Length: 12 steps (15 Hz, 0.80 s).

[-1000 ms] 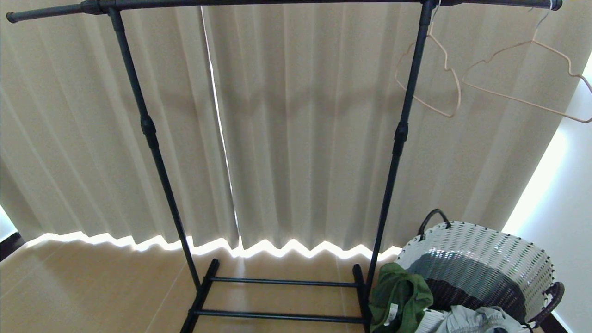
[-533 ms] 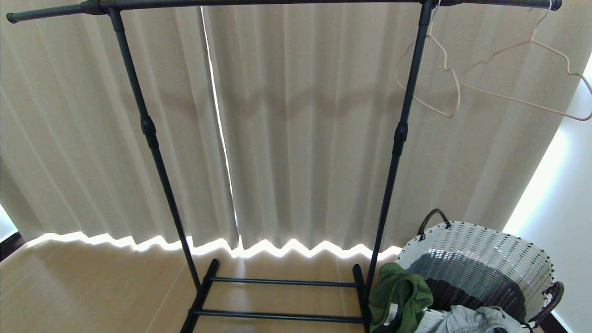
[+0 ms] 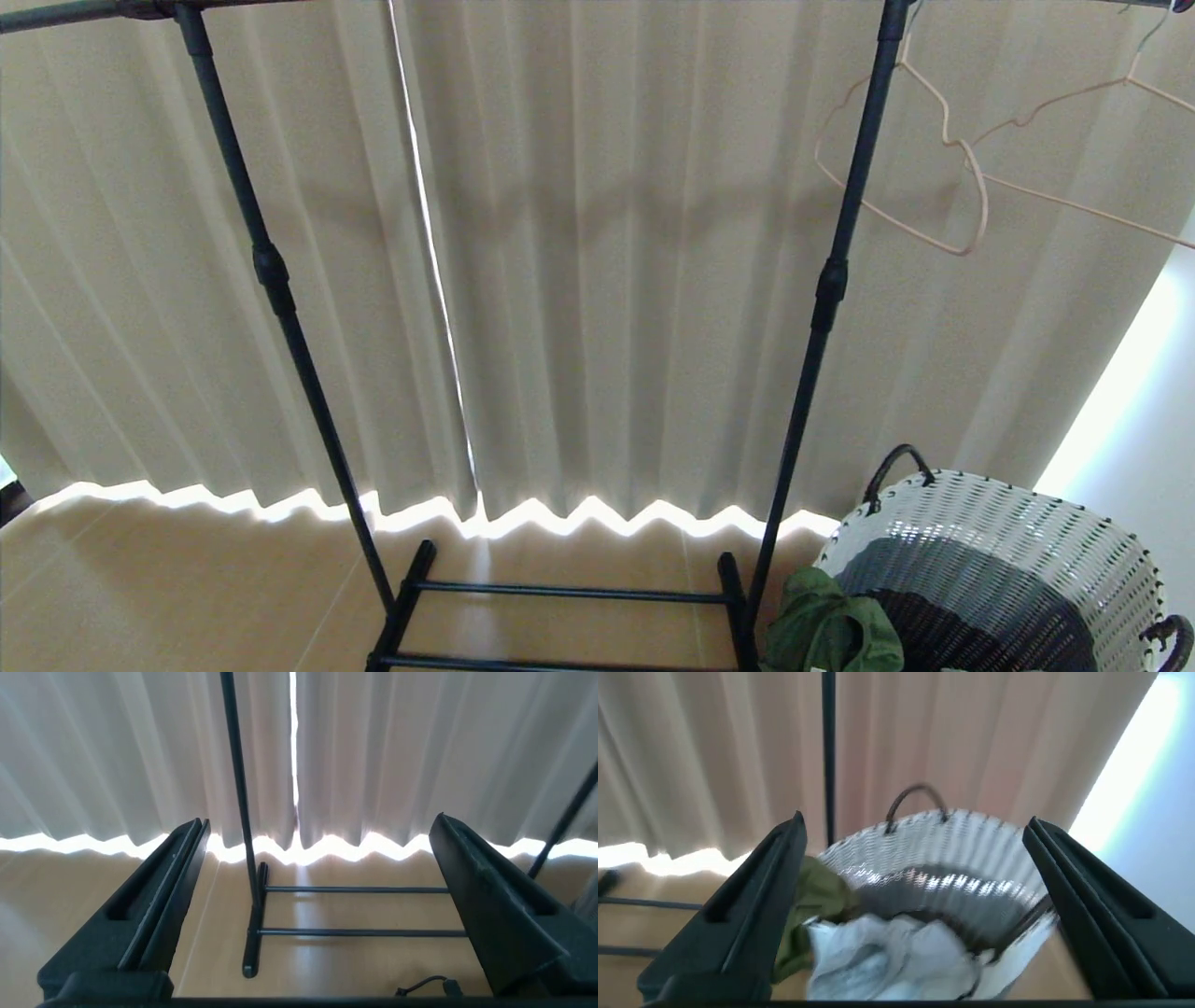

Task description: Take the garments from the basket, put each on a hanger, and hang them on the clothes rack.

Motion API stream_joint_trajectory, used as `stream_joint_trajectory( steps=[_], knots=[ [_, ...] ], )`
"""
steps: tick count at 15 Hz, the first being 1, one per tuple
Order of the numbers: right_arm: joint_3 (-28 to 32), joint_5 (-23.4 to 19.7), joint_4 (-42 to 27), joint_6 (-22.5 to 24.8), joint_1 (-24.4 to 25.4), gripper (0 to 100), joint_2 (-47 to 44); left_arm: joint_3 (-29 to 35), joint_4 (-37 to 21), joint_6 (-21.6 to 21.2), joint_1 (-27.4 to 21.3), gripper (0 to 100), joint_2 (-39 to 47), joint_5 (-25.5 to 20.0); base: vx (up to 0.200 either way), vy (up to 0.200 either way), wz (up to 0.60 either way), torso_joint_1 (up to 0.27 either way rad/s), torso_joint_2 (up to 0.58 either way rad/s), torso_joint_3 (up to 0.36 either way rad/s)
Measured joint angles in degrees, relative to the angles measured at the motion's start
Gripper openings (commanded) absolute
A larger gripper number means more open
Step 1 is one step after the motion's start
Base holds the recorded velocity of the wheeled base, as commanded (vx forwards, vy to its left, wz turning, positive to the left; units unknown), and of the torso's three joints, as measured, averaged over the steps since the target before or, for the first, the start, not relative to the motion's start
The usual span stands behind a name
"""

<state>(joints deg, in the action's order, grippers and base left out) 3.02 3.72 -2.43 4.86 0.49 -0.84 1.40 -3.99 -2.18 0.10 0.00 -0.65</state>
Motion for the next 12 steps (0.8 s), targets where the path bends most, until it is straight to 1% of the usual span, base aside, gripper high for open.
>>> stream_joint_trajectory(
  steps=[2,4,7,9,12],
  knots=[
    [2.4,0.1,-3.6,6.1,1.3,100,-2.8,0.0,0.0,0.0,0.0,100,0.0,-0.1,0.0,0.0,0.0,0.0,0.0,0.0],
    [3.7,0.3,-5.8,8.9,2.6,100,-8.3,0.1,0.0,0.0,0.0,100,0.0,0.0,0.0,0.0,0.0,0.0,0.0,0.0],
    [4.5,0.5,-6.8,13.0,3.6,100,-20.8,0.0,0.0,0.0,0.0,100,0.0,0.0,0.0,0.0,0.0,0.0,0.0,0.0],
    [5.3,1.2,-7.0,17.2,3.6,100,-30.9,0.0,0.0,0.0,0.0,100,0.0,0.0,0.0,0.0,0.0,0.0,0.0,0.0],
    [6.6,5.3,-5.9,25.2,2.7,100,-45.4,0.0,0.0,0.0,0.0,100,0.0,0.1,0.0,0.0,0.0,0.0,0.0,0.0]
  ],
)
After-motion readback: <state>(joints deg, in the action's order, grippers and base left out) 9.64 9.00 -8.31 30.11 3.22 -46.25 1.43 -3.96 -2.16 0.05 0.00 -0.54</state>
